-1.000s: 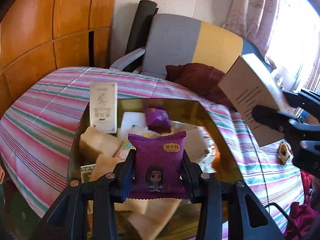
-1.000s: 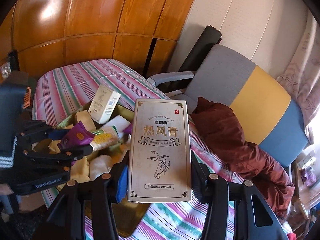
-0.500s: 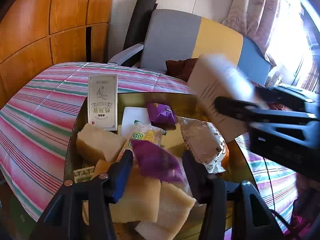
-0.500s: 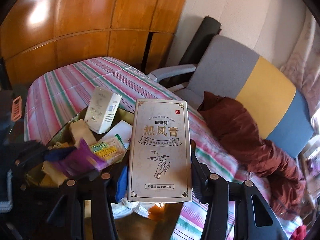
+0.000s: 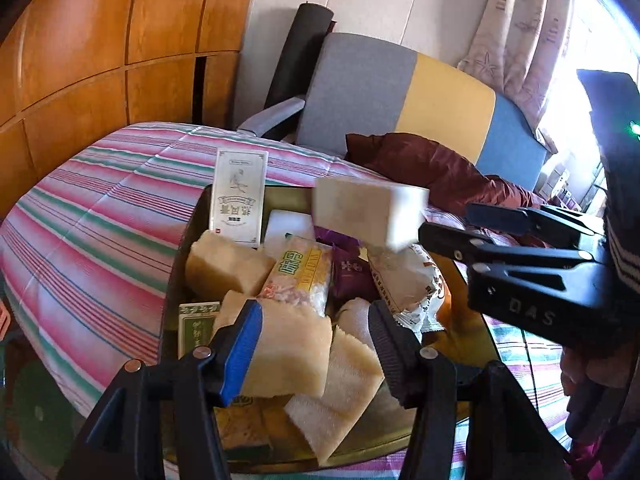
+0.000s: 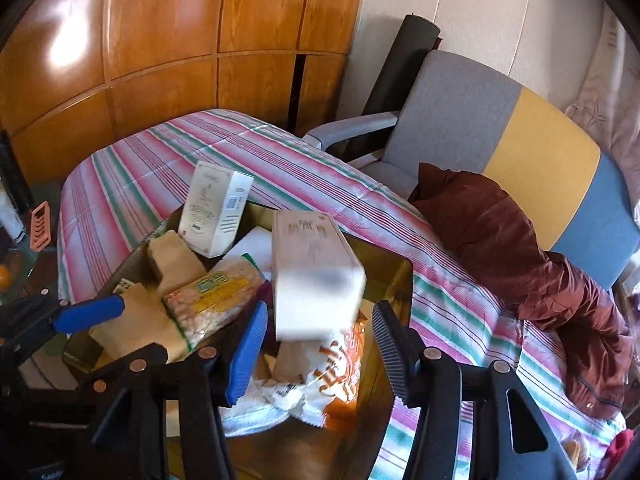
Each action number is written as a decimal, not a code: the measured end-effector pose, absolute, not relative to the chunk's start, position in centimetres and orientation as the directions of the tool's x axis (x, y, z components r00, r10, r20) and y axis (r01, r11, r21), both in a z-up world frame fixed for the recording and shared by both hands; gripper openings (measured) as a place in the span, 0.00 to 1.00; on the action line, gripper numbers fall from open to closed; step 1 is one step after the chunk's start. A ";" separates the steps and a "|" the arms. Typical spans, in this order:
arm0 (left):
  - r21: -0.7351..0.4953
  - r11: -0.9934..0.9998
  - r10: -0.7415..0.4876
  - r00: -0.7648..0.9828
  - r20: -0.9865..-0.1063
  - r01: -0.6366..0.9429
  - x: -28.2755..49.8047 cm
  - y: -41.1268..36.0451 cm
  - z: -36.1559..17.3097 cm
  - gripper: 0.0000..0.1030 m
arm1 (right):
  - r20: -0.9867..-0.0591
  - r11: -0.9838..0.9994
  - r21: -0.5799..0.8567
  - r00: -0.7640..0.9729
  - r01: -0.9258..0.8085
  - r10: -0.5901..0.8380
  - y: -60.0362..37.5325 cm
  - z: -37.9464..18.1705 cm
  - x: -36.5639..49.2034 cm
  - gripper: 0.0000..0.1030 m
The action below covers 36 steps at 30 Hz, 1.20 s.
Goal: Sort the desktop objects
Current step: 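Carry the white box and purple packet over the gold tray and release both, then move both tools back to the yellow cap and pink sock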
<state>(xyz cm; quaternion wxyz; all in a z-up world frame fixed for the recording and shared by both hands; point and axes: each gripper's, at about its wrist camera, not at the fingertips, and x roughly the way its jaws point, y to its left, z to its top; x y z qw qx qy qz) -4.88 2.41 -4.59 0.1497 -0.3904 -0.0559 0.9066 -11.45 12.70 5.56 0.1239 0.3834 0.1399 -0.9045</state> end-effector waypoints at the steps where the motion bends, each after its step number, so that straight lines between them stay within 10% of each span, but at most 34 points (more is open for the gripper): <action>1: -0.219 -0.949 0.315 -0.651 -0.691 -0.226 -4.7 2.3 -4.5 0.54 | -0.724 -0.930 -0.158 -0.680 0.332 -0.120 12.7 5.8 -11.0 0.59; 36: -0.202 -0.902 0.414 -0.628 -0.659 -0.383 -2.1 9.3 -1.3 0.58 | -0.660 -0.992 -0.114 -0.750 0.054 0.035 23.4 9.4 -3.8 0.80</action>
